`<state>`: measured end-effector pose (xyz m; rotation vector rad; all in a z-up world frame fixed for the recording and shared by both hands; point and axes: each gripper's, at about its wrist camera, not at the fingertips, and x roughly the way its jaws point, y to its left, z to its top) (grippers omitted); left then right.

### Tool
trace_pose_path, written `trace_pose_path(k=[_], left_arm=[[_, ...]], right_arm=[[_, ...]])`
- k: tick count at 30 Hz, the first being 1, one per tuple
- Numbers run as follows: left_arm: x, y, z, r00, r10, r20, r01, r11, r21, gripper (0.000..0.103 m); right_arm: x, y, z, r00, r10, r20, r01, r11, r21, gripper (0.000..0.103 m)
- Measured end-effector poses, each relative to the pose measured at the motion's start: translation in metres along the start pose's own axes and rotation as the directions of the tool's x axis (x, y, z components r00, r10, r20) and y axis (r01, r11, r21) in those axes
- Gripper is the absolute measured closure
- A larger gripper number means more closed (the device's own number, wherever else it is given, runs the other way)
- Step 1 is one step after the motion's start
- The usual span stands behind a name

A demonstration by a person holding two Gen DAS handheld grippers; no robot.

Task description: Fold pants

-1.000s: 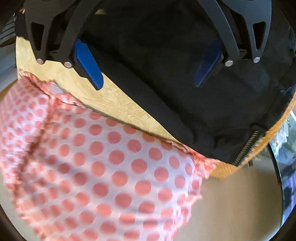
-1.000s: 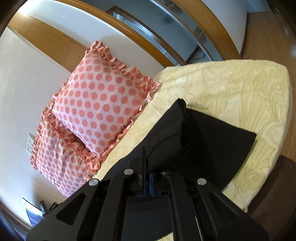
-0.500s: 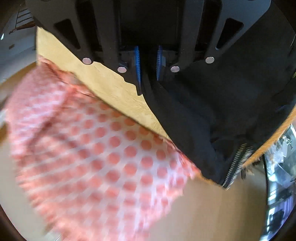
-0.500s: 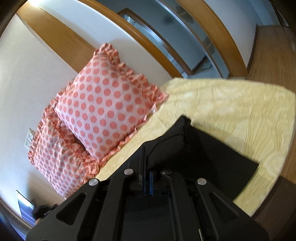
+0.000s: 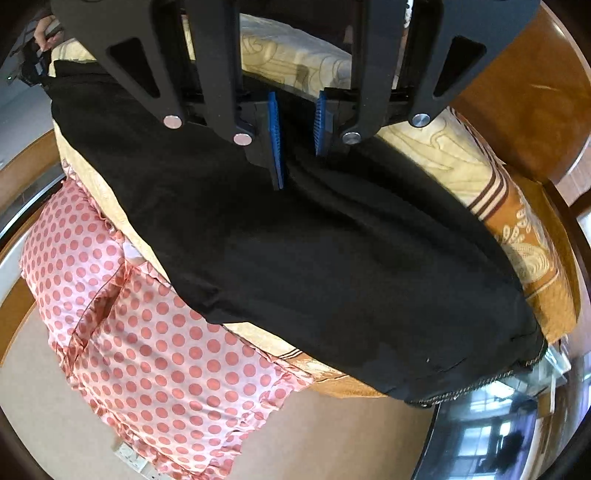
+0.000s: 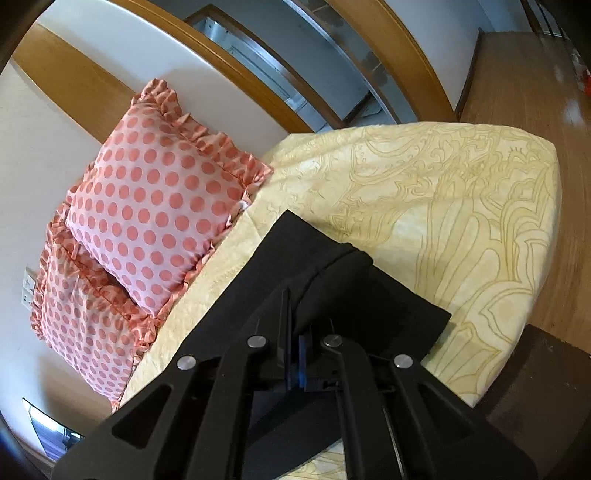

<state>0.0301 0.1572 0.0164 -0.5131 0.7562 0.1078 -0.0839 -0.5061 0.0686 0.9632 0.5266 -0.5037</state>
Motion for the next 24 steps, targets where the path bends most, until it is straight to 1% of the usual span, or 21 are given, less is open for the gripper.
trace_pose_path(k=[1,2,3,5,7,8,10,13,15,19,22,23,24], left_arm=[[0.001,-0.003,0.001,1.0,0.01,-0.011,-0.009,1.0,0.013,0.088],[0.004,-0.007,0.001,1.0,0.013,-0.019,-0.013,1.0,0.022,0.088],[0.007,-0.011,0.0,1.0,0.012,-0.027,-0.011,0.999,0.032,0.085],[0.007,-0.009,-0.002,1.0,0.009,-0.027,-0.008,0.999,0.047,0.084],[0.004,-0.006,-0.001,0.999,-0.003,-0.032,0.005,0.998,0.056,0.084],[0.003,-0.004,0.0,0.999,-0.011,-0.033,0.013,0.998,0.06,0.084],[0.001,-0.002,0.0,0.999,-0.025,-0.046,0.029,0.996,0.084,0.086],[-0.003,0.004,-0.001,0.998,-0.042,-0.05,0.047,0.994,0.103,0.089],[-0.003,0.007,-0.004,0.998,-0.052,-0.044,0.056,0.993,0.102,0.088],[-0.009,0.007,-0.01,0.998,-0.06,-0.017,0.062,0.989,0.134,0.088],[-0.021,0.017,-0.013,0.994,-0.11,-0.006,0.109,0.985,0.133,0.088],[-0.027,0.019,-0.014,0.993,-0.122,-0.002,0.121,0.984,0.133,0.087],[-0.036,0.023,-0.014,0.995,-0.104,0.013,0.101,0.985,0.139,0.087]], right_arm=[[-0.006,0.001,0.002,1.0,0.022,0.019,-0.022,1.0,0.005,0.101],[-0.012,0.003,0.003,0.999,-0.005,0.037,0.005,1.0,-0.008,0.101],[-0.013,0.004,0.003,0.999,-0.035,0.04,0.036,0.999,-0.023,0.101],[-0.008,-0.001,-0.001,0.996,-0.089,0.005,0.089,0.996,-0.031,0.101],[-0.011,-0.005,-0.003,0.997,-0.08,0.004,0.08,0.997,-0.005,0.101],[-0.013,-0.006,-0.004,0.996,-0.087,0.01,0.087,0.996,-0.008,0.101],[-0.011,-0.01,-0.007,0.993,-0.115,-0.007,0.115,0.993,-0.003,0.101],[-0.014,-0.019,-0.015,0.991,-0.13,-0.011,0.13,0.991,0.012,0.101],[-0.011,-0.022,-0.02,0.988,-0.156,-0.019,0.156,0.988,0.001,0.101],[-0.011,-0.021,-0.023,0.985,-0.171,-0.015,0.171,0.985,-0.008,0.101],[-0.012,-0.02,-0.026,0.982,-0.189,-0.017,0.189,0.982,-0.017,0.101],[-0.013,-0.019,-0.026,0.98,-0.199,-0.015,0.199,0.98,-0.023,0.099],[-0.016,-0.018,-0.027,0.978,-0.21,-0.009,0.209,0.978,-0.026,0.095]])
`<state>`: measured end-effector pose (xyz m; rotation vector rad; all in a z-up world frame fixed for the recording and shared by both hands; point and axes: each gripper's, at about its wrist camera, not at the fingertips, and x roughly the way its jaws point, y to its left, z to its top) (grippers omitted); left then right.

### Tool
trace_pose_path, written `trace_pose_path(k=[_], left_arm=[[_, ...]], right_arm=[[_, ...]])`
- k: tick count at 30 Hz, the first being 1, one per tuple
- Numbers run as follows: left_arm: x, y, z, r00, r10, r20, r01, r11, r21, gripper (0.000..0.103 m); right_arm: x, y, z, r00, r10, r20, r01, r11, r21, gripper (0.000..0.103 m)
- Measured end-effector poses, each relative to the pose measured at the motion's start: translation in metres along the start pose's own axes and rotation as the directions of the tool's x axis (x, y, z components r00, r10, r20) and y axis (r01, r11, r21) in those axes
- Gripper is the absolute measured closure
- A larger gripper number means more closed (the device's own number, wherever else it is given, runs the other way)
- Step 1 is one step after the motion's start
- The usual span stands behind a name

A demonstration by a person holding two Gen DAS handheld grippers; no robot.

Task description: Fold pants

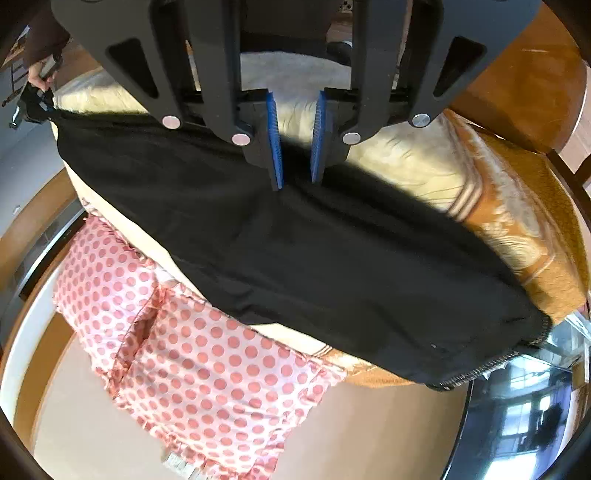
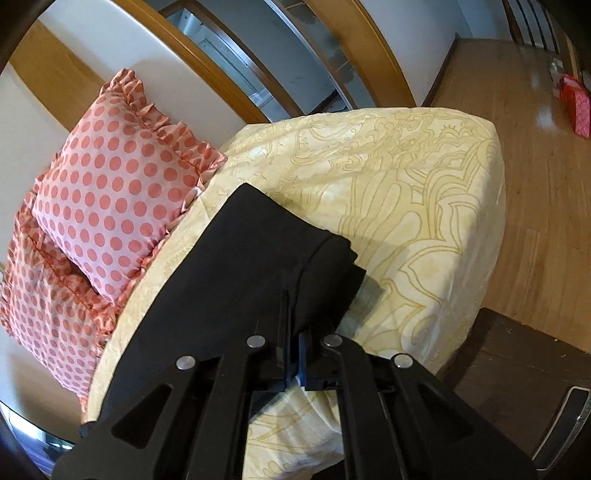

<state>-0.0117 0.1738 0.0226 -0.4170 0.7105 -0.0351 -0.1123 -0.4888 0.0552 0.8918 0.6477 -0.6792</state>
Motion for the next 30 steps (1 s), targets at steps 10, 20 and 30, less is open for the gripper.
trace_pose_path(k=[10,20,30], left_arm=[[-0.018,0.001,0.053,0.98,0.103,0.171,-0.124,0.985,0.117,0.024],[0.036,0.02,0.027,0.979,0.182,0.095,-0.197,0.961,0.193,0.029],[0.031,0.022,0.025,0.984,0.126,0.125,-0.145,0.977,0.159,0.017]], right_arm=[[-0.039,0.086,-0.015,0.982,0.149,0.116,-0.098,0.928,-0.36,0.045],[0.007,0.084,-0.068,0.999,0.048,-0.005,-0.043,0.851,-0.523,0.042],[-0.035,0.005,-0.001,0.992,0.066,0.106,-0.057,0.995,-0.086,0.027]])
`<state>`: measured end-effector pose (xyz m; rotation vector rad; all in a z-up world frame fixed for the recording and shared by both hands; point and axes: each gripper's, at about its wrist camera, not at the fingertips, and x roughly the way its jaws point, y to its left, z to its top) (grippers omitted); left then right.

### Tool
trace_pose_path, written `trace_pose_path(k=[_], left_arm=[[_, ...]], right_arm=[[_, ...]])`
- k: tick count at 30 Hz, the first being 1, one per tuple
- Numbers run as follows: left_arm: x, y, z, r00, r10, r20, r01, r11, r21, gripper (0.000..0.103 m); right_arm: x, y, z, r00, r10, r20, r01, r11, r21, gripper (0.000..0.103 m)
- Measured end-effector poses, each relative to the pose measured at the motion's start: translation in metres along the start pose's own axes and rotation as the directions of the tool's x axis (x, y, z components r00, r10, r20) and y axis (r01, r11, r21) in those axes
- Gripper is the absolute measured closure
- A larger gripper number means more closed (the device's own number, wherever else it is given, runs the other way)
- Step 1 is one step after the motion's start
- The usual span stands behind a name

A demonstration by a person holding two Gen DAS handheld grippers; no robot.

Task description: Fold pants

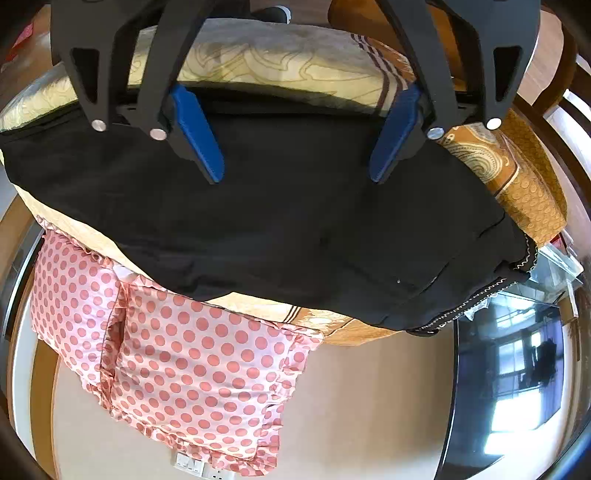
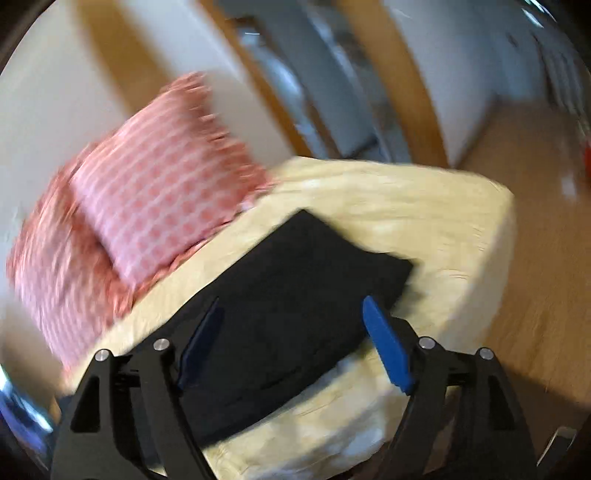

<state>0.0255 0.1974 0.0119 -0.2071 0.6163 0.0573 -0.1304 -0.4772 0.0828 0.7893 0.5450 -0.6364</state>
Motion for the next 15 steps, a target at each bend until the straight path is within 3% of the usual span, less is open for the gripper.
trace_pose_path(k=[3,8,11,14,15], left_arm=[[0.001,-0.003,-0.001,1.0,0.007,0.003,-0.007,1.0,0.008,0.015],[0.0,-0.002,0.0,1.0,-0.01,0.004,0.01,1.0,0.0,0.015],[0.0,-0.002,-0.001,1.0,-0.016,0.008,0.016,1.0,-0.001,0.014],[0.0,-0.003,-0.002,1.0,-0.014,0.012,0.014,1.0,0.002,0.013],[-0.001,-0.002,-0.001,1.0,-0.016,0.012,0.016,1.0,0.0,0.013]], right_arm=[[0.002,-0.011,0.008,0.998,-0.061,-0.002,0.061,0.997,0.054,0.032],[0.012,-0.021,0.004,0.996,-0.078,-0.03,0.081,0.99,0.116,0.036],[0.025,-0.01,0.001,0.996,-0.08,-0.037,0.082,0.995,0.064,0.038],[0.03,-0.003,-0.002,0.997,-0.056,-0.048,0.059,0.997,0.052,0.048],[0.03,-0.004,-0.002,0.997,-0.067,-0.039,0.069,0.996,0.048,0.057]])
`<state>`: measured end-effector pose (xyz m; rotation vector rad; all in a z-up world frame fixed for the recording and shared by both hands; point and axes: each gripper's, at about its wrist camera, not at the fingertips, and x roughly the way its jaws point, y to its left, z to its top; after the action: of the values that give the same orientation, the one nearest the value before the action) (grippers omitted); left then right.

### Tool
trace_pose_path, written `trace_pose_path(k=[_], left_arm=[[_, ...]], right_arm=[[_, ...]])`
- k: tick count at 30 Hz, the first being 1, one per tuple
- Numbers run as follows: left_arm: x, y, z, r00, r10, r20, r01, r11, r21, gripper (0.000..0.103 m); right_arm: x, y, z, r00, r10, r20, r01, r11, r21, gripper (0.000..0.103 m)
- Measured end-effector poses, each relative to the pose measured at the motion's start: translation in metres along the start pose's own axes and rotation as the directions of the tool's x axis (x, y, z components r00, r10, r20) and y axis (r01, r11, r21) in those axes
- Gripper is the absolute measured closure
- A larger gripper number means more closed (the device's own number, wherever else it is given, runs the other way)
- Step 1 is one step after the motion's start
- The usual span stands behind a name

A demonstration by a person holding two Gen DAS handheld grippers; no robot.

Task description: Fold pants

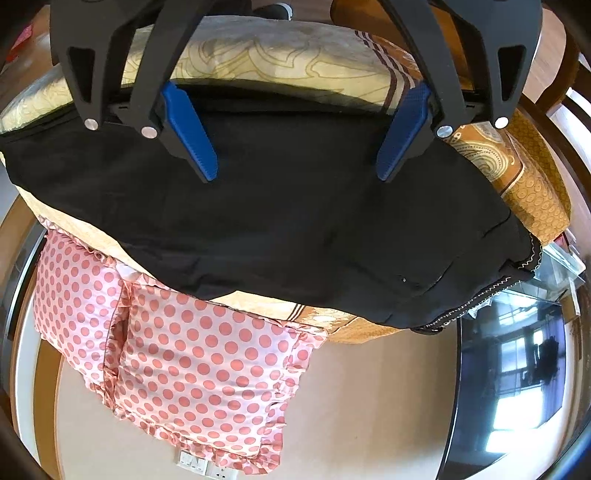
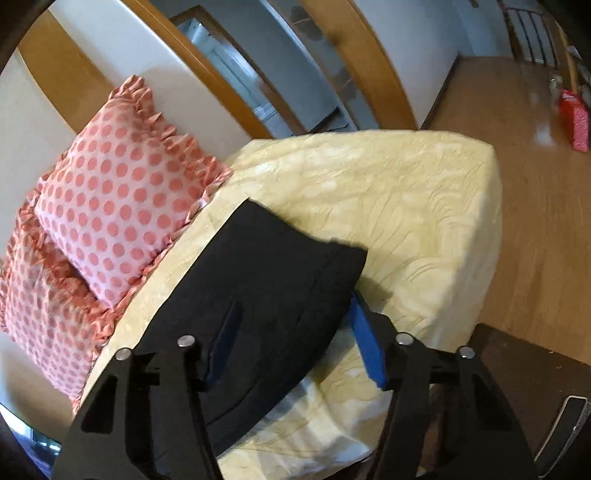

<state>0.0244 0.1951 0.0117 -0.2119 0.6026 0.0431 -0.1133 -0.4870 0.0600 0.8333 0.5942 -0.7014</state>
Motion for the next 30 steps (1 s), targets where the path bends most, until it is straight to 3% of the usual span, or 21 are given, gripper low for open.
trace_pose_path(k=[2,6,8,11,12,14,15,17,18,20,22,24,26,28,30], left_arm=[[0.001,0.0,0.0,1.0,-0.003,0.001,0.003,1.0,-0.002,0.013],[0.001,0.001,0.0,1.0,-0.011,0.005,0.011,1.0,-0.01,0.011],[0.001,0.0,-0.001,1.0,-0.013,0.009,0.013,1.0,-0.01,0.01],[0.002,0.0,-0.001,1.0,-0.011,0.013,0.011,1.0,-0.006,0.009],[0.002,0.0,-0.001,1.0,-0.012,0.015,0.012,1.0,-0.004,0.009],[0.002,0.0,-0.001,1.0,-0.015,0.015,0.016,1.0,-0.006,0.009],[0.002,0.001,-0.001,1.0,-0.017,0.015,0.017,1.0,-0.005,0.008],[0.002,0.0,-0.002,1.0,-0.018,0.016,0.018,1.0,-0.004,0.008],[0.002,0.0,-0.002,1.0,-0.019,0.017,0.019,1.0,-0.003,0.007],[0.002,0.0,-0.002,1.0,-0.019,0.019,0.019,1.0,-0.002,0.007],[0.002,0.001,-0.001,1.0,-0.023,0.019,0.023,1.0,-0.005,0.007],[0.001,0.001,-0.001,0.999,-0.028,0.019,0.028,1.0,-0.009,0.007],[0.001,0.002,-0.001,0.999,-0.033,0.02,0.033,0.999,-0.014,0.007],[0.001,0.002,-0.001,0.999,-0.031,0.02,0.031,0.999,-0.013,0.007],[0.002,0.002,-0.001,0.999,-0.027,0.021,0.027,1.0,-0.01,0.007]], right_arm=[[-0.002,-0.007,-0.001,1.0,-0.012,0.008,0.012,1.0,0.019,0.072],[-0.003,-0.012,-0.002,0.999,0.033,0.005,-0.033,0.998,0.046,0.072],[0.0,-0.002,-0.002,1.0,0.016,0.015,-0.015,0.999,-0.035,0.066],[0.004,0.021,-0.013,0.995,-0.072,0.063,0.085,0.969,-0.232,0.072],[0.004,0.025,-0.017,0.995,-0.072,0.076,0.09,0.956,-0.279,0.076],[0.002,0.03,-0.025,0.996,-0.033,0.078,0.057,0.941,-0.332,0.077],[0.003,0.03,-0.026,0.995,-0.051,0.088,0.079,0.935,-0.345,0.075],[0.004,0.023,-0.023,0.997,-0.037,0.075,0.057,0.956,-0.288,0.075],[0.005,0.018,-0.019,0.998,-0.013,0.066,0.028,0.972,-0.235,0.081],[0.004,0.012,-0.013,0.997,0.057,0.049,-0.049,0.986,-0.158,0.089],[-0.004,0.02,-0.007,0.988,0.133,0.076,-0.122,0.984,-0.13,0.091],[-0.017,0.047,-0.004,0.972,0.217,0.087,-0.201,0.966,-0.16,0.091],[-0.03,0.087,-0.005,0.943,0.325,0.072,-0.302,0.927,-0.224,0.091],[-0.047,0.143,-0.018,0.889,0.457,0.026,-0.428,0.85,-0.309,0.091],[-0.062,0.201,-0.043,0.807,0.588,-0.062,-0.563,0.733,-0.382,0.091]])
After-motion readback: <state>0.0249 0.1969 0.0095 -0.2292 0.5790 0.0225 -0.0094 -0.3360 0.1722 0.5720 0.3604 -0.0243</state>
